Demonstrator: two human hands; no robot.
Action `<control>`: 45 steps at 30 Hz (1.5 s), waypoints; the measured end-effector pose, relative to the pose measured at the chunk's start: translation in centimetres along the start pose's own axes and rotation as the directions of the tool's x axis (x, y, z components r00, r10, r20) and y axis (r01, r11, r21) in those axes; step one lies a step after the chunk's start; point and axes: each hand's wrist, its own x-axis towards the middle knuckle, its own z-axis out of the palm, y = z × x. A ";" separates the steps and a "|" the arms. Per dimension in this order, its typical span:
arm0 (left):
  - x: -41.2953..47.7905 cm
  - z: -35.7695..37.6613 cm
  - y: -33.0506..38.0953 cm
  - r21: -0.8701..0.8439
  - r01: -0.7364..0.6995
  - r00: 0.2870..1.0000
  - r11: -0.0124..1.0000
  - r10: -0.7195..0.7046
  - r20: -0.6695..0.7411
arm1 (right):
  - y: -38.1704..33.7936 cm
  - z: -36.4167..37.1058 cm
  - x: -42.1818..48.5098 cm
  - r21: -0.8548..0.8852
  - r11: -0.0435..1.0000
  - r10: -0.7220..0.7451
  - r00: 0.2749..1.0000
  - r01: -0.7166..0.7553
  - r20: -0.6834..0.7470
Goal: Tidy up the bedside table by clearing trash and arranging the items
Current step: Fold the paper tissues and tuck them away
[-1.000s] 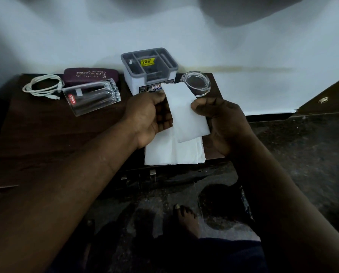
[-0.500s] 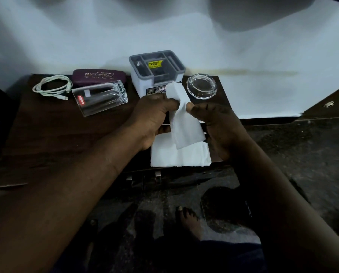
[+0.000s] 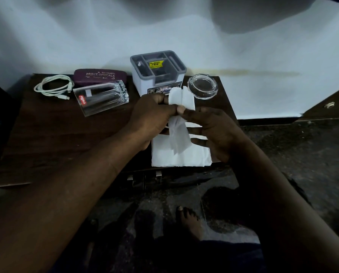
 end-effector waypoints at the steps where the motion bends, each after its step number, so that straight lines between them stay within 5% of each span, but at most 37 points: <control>1: 0.1 0.0 0.0 -0.010 0.008 1.000 1.000 -0.008 -0.003 | -0.1 -0.1 0.0 0.029 1.000 0.011 1.000 -0.010 -0.023; 9: 0.5 -0.4 -0.1 -0.101 0.003 0.998 0.995 -0.010 -0.063 | 0.4 -1.2 1.1 0.160 0.987 0.008 0.979 0.025 -0.203; 18: -0.4 0.6 0.3 -0.028 -0.024 0.999 0.999 0.025 0.036 | 0.9 -1.1 1.4 -0.263 0.947 -0.271 0.899 0.185 -0.344; 29: -1.1 1.3 0.6 0.068 -0.128 0.991 0.989 0.125 0.046 | 0.9 -0.7 1.0 -0.519 0.827 -0.413 0.859 0.215 -0.303; 45: -1.4 0.9 1.3 0.069 -0.034 0.999 0.997 0.033 0.011 | 1.4 -0.7 1.7 -0.393 0.886 -0.347 0.916 0.248 -0.203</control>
